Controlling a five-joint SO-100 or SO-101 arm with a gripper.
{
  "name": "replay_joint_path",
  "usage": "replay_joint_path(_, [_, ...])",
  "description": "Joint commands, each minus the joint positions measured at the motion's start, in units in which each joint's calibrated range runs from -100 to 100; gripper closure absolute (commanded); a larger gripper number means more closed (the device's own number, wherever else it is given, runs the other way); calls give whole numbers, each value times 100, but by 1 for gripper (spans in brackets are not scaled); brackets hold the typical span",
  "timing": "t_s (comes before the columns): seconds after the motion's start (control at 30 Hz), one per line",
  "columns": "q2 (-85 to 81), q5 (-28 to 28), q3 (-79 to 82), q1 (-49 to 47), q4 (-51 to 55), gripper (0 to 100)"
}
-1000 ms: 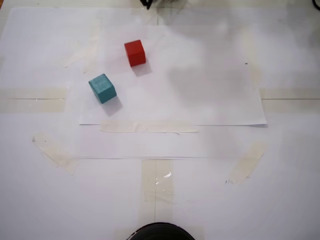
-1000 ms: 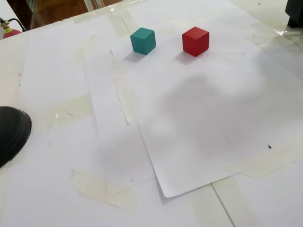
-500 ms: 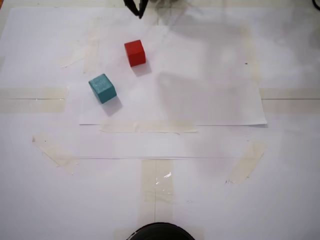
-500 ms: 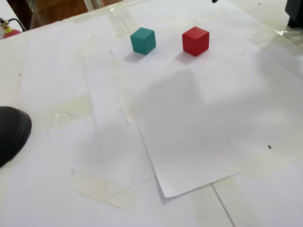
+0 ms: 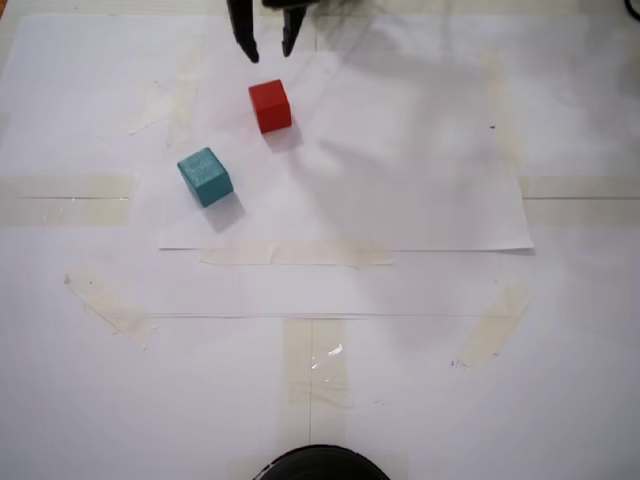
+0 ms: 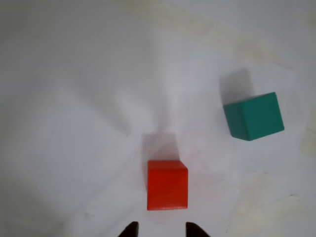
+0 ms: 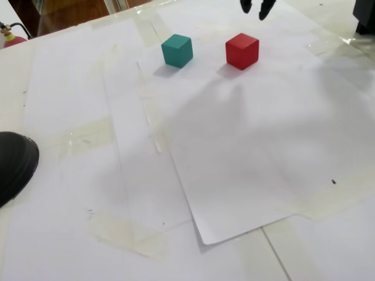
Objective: Put the red cube on the top of the blue cube.
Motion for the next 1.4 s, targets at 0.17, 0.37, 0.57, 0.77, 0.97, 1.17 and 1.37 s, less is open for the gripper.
replay_joint_path(0.17, [404,-303,-400,-302,-570,77])
replay_joint_path(0.37, [585,-254,-372,-310,-415,71])
replay_joint_path(0.57, [670,-210,-536,-295,-8,63])
replay_joint_path(0.77, [808,-313,-590,-363,115,61])
replay_joint_path(0.97, [1306,-278,-754,-484,-154,63])
replay_joint_path(1.17, [1846,-259,-817,-545,-554,63])
replay_joint_path(1.37, [2027,-239,-826,-507,-578,64])
